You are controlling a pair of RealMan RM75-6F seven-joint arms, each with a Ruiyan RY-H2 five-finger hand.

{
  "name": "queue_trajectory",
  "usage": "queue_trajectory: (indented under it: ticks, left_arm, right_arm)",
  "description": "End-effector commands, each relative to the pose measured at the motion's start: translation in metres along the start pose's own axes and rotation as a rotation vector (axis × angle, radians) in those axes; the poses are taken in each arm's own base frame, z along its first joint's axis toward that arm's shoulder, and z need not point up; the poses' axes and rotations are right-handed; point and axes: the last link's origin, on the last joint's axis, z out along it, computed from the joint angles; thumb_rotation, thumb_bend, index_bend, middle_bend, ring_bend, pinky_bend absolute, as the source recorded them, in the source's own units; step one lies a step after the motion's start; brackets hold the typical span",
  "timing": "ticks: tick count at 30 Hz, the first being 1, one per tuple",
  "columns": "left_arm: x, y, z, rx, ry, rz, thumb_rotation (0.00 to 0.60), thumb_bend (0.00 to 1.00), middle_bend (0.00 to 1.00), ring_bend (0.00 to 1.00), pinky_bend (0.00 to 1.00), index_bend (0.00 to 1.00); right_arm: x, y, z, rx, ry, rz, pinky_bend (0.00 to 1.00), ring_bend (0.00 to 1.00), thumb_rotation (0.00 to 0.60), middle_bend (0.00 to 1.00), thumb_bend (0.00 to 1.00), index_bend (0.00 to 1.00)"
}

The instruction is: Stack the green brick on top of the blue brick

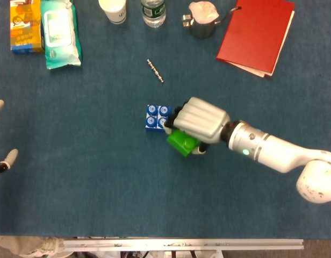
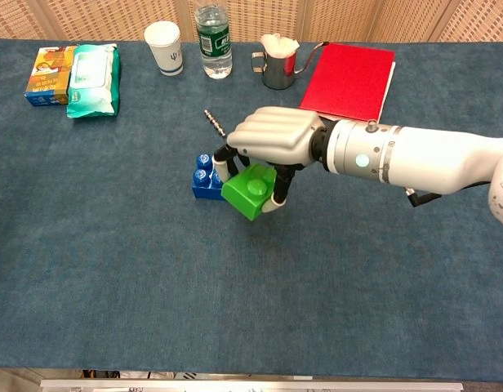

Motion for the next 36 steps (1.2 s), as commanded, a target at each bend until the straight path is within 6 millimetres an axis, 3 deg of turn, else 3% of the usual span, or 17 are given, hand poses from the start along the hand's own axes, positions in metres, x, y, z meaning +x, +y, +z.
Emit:
queue_trajectory:
  ticks: [1, 18, 36]
  left_arm:
    - [0.0, 0.0, 0.0, 0.0, -0.001, 0.0, 0.6, 0.22, 0.21, 0.18, 0.2, 0.13]
    - [0.0, -0.003, -0.002, 0.012, -0.004, -0.002, 0.6, 0.22, 0.21, 0.18, 0.2, 0.13]
    - [0.0, -0.005, -0.004, 0.012, 0.0, -0.007, 0.6, 0.22, 0.21, 0.18, 0.2, 0.13]
  right_arm:
    - [-0.004, -0.003, 0.004, 0.012, -0.012, -0.008, 0.5, 0.43, 0.6, 0.52, 0.25, 0.53]
    - [-0.024, -0.005, 0.031, -0.005, -0.039, -0.051, 0.5, 0.43, 0.6, 0.52, 0.25, 0.53]
    - [-0.01, 0.039, 0.031, -0.173, 0.008, 0.001, 0.5, 0.43, 0.6, 0.52, 0.25, 0.53]
